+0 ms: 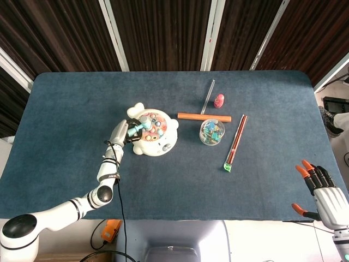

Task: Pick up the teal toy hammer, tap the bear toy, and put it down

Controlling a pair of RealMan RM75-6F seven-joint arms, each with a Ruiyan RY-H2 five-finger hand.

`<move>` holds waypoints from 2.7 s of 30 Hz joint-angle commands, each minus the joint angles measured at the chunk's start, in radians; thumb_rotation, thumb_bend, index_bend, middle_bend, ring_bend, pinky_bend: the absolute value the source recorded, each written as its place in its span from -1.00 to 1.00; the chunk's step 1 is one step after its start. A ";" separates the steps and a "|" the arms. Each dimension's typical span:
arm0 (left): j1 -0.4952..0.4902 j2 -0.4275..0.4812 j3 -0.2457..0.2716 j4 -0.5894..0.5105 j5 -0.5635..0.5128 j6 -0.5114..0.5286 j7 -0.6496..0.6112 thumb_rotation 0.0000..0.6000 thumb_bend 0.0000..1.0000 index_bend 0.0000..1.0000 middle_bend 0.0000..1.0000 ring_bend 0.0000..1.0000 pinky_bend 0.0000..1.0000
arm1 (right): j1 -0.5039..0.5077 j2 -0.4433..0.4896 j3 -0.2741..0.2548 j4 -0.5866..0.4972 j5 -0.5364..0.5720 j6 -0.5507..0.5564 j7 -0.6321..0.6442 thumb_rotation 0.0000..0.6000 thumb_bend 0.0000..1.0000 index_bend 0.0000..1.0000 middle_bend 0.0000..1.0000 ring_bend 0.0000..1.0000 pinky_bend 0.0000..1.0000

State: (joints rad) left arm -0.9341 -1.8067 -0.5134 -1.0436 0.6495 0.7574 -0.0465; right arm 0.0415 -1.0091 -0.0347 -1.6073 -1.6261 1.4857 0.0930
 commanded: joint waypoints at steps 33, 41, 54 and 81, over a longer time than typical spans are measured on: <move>0.055 0.091 0.025 -0.251 0.031 0.068 0.031 1.00 0.88 0.37 0.91 1.00 1.00 | 0.000 0.001 -0.001 0.005 -0.006 0.000 0.004 1.00 -0.35 -1.00 -1.00 -1.00 -1.00; 0.187 0.267 0.104 -0.536 -0.004 0.069 0.013 1.00 0.88 0.38 0.92 1.00 1.00 | 0.002 -0.008 -0.008 -0.002 -0.015 -0.009 -0.024 1.00 -0.35 -1.00 -1.00 -1.00 -1.00; 0.272 0.149 0.275 -0.401 0.129 0.172 0.028 1.00 0.80 0.47 0.90 0.98 0.99 | 0.002 -0.011 -0.013 -0.006 -0.029 -0.004 -0.028 1.00 -0.35 -1.00 -1.00 -1.00 -1.00; 0.279 0.103 0.290 -0.278 0.201 0.137 0.060 1.00 0.50 0.21 -0.34 -0.51 -0.43 | 0.006 -0.013 -0.012 -0.006 -0.019 -0.014 -0.035 1.00 -0.35 -1.00 -1.00 -1.00 -1.00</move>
State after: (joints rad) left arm -0.6616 -1.7042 -0.2308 -1.3312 0.8223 0.8911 0.0246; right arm 0.0475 -1.0217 -0.0465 -1.6138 -1.6451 1.4713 0.0576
